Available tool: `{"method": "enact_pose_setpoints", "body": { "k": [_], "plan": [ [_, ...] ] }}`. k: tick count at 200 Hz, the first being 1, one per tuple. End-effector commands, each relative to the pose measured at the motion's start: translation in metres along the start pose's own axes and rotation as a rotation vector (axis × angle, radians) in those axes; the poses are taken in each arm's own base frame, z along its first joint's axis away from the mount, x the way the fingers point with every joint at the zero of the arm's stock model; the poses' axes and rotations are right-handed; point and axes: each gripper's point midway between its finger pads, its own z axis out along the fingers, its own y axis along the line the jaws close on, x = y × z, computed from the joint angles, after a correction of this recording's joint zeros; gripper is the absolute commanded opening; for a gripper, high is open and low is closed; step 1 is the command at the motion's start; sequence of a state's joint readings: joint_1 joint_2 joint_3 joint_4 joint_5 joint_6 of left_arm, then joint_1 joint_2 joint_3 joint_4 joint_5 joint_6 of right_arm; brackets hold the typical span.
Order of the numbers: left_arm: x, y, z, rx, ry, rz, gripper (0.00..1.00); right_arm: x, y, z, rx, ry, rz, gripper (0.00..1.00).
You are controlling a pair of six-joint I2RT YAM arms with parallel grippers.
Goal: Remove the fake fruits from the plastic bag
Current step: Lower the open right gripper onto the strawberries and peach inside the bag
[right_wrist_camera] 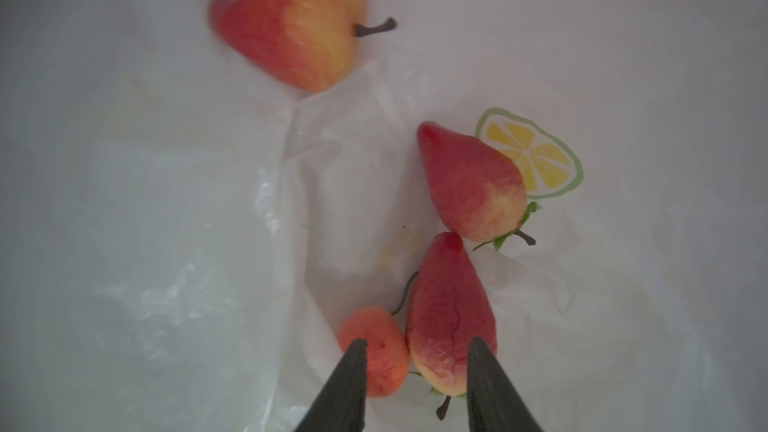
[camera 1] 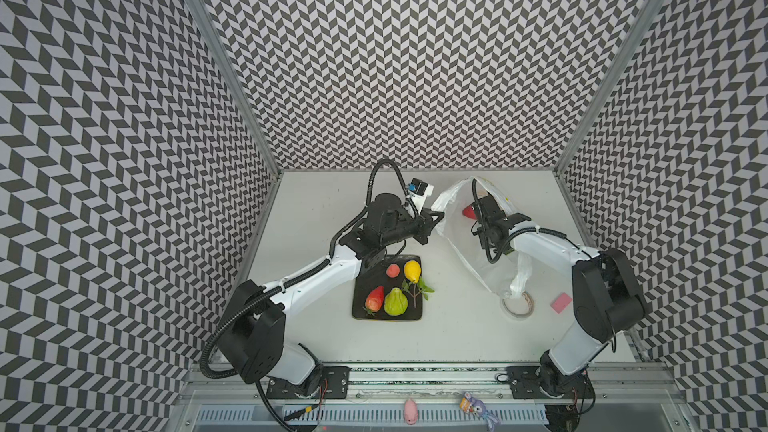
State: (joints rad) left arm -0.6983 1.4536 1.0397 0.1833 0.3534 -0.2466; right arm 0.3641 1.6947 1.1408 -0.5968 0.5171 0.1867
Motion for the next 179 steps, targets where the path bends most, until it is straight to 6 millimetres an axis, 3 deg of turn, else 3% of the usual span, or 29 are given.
{"method": "enact_pose_setpoints", "body": {
  "k": [1, 52, 99, 143, 179],
  "plan": [
    [-0.002, -0.013, -0.006, 0.024, -0.027, 0.008, 0.0, -0.007, -0.009, 0.007, -0.001, 0.002, 0.156, 0.44],
    [0.007, -0.024, -0.006, 0.048, -0.012, 0.012, 0.0, -0.002, -0.032, 0.024, 0.033, 0.028, 0.265, 0.54],
    [0.005, -0.029, -0.004, 0.071, -0.017, 0.021, 0.0, -0.011, -0.02, 0.034, -0.087, 0.021, 0.302, 0.68],
    [0.009, -0.034, -0.001, 0.094, -0.008, 0.022, 0.0, -0.023, -0.03, 0.049, -0.062, -0.001, 0.365, 0.72],
    [0.012, -0.035, -0.004, 0.096, -0.002, 0.021, 0.0, -0.016, -0.023, 0.064, -0.073, 0.053, 0.391, 0.73]
  ]
}}
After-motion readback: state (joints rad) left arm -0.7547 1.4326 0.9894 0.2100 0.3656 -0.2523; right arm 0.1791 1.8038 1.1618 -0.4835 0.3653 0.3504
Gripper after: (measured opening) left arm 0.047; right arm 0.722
